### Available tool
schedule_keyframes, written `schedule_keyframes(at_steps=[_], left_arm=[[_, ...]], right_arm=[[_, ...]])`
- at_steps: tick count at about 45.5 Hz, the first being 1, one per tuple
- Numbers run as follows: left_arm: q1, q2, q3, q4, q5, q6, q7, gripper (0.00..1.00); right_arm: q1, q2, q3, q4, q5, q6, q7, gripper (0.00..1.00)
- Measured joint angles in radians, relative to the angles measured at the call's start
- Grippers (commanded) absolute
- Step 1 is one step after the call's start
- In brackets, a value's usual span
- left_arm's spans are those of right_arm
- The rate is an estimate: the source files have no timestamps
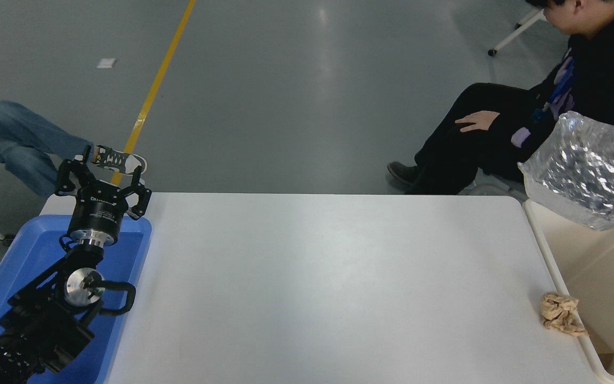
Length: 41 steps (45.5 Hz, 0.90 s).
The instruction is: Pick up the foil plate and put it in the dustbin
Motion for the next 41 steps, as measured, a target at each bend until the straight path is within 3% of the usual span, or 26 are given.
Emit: schedule_keyframes(at_steps=[19, 41], left_arm=[[0.000, 0.000, -0.001, 0.000, 0.000, 0.000, 0.000, 0.99], [0.000, 0.000, -0.002, 0.000, 0.000, 0.000, 0.000, 0.99]], right_arm=[[-0.514, 0.046, 0.259, -0.290, -0.006, -0.264, 0.000, 0.00], [-0.987, 0.243, 0.486, -0.757, -0.007, -0.430, 0.004, 0.00]])
